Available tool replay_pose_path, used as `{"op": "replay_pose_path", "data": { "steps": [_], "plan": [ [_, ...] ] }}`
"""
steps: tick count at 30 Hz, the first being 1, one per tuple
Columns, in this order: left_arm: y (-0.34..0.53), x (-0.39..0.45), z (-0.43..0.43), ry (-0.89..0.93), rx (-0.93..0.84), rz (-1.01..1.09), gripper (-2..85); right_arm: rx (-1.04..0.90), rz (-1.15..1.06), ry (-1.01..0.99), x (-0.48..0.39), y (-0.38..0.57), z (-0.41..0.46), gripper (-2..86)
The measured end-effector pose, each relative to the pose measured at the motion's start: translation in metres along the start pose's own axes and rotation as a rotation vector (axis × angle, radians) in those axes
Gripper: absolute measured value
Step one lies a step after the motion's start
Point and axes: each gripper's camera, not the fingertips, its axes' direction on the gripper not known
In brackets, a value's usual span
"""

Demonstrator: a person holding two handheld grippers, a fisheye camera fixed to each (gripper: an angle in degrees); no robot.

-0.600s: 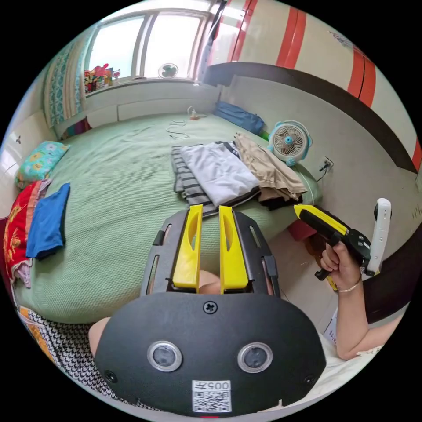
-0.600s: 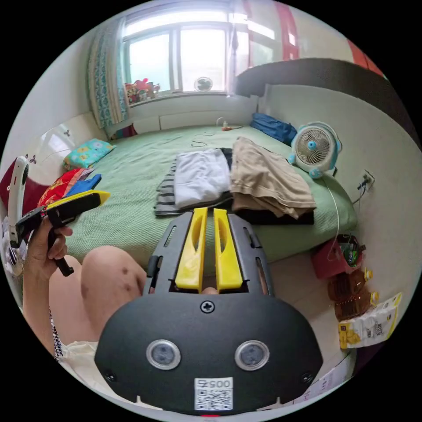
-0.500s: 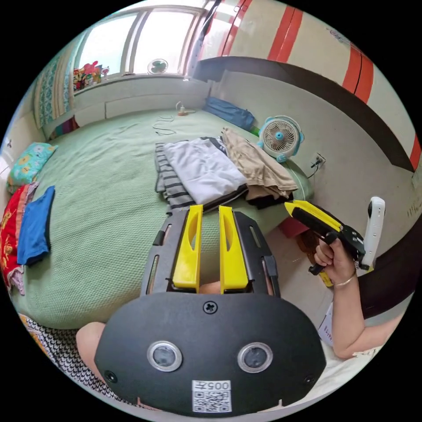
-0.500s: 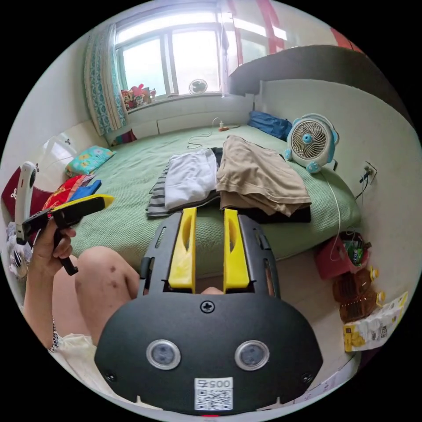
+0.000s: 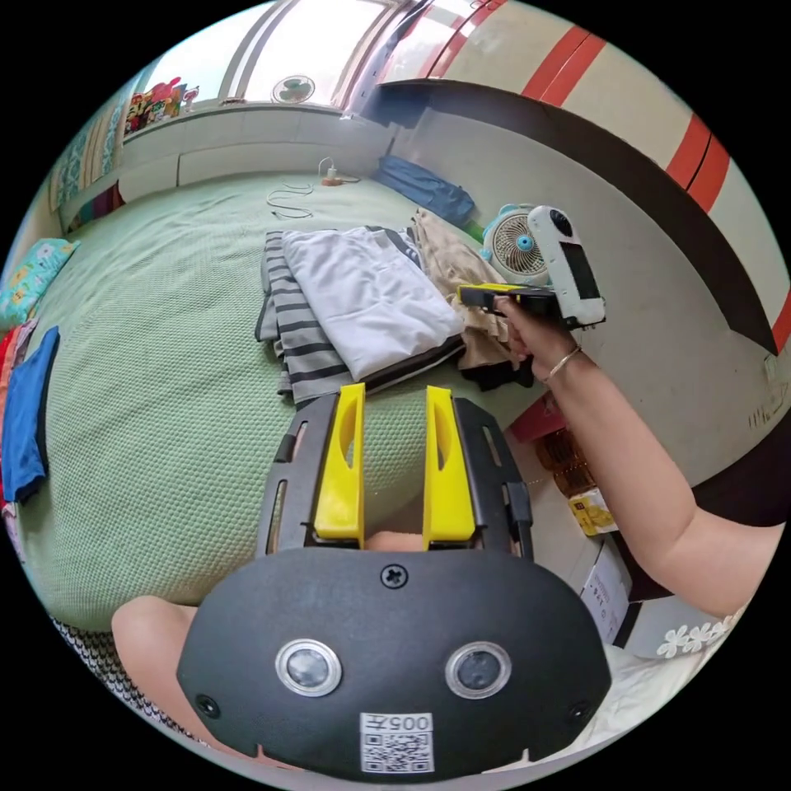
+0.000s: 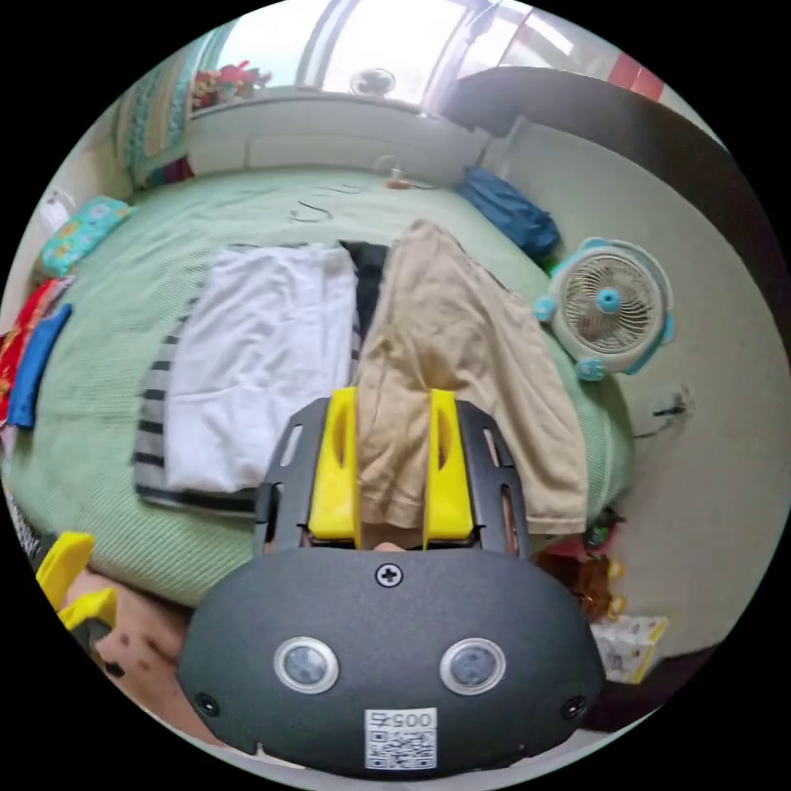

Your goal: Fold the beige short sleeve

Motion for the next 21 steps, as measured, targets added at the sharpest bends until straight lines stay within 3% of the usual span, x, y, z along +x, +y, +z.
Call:
{"op": "replay_pose_path", "data": {
  "steps": [3, 9, 14, 21],
  "plan": [
    [-0.008, 0.019, 0.035, 0.015, -0.003, 0.041, 12.3, 0.04, 0.096, -0.14, 0.043, 0.0, -0.024, 0.3],
    [-0.048, 0.081, 0.108, 0.163, 0.028, 0.172, 13.5, 0.086, 0.102, -0.218, 0.107, -0.013, -0.074, -1.0],
    [-0.09, 0.143, 0.176, 0.175, -0.016, 0.311, 16.3, 0.045, 0.054, -0.237, 0.119, -0.018, -0.088, -0.1],
    [-0.117, 0.169, 0.264, 0.293, -0.028, 0.255, 16.8, -0.002, 0.025, -0.281, 0.127, -0.016, -0.095, -1.0]
  ]
}}
